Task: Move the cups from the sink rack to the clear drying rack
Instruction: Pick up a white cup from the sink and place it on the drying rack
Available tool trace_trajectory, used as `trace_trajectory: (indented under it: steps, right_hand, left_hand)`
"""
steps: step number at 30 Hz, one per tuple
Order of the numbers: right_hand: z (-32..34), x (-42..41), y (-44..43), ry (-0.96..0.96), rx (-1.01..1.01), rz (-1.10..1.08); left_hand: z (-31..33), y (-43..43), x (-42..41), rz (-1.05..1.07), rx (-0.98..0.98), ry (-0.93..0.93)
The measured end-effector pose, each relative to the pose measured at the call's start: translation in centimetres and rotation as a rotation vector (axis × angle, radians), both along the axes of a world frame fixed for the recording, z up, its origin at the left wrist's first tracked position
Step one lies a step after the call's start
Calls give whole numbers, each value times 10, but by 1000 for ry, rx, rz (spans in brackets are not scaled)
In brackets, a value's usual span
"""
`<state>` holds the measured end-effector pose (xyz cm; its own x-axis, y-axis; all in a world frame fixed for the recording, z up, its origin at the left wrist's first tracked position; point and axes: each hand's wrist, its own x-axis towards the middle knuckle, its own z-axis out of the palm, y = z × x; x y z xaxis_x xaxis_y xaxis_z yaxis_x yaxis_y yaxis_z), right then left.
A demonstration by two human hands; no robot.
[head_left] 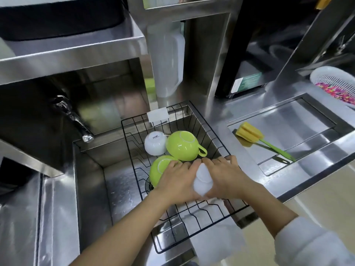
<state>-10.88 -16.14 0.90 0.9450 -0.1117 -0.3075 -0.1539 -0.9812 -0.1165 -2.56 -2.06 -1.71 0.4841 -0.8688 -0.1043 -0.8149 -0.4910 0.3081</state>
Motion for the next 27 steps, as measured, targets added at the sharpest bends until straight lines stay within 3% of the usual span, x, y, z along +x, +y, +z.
trace_trajectory:
  steps: [3,8,20,27]
  right_hand:
    - [25,10,5,-69,69,44]
    - [76,32,39,-201,208,109]
    - [150,75,205,-451,561,374]
    - [145,104,330,-517,700,443]
  left_hand:
    - [27,14,9,41,-84,38]
    - [75,62,22,135,-218,-55]
    - [165,269,13,476,-599,-147]
    - [188,391,2,679,-563,-98]
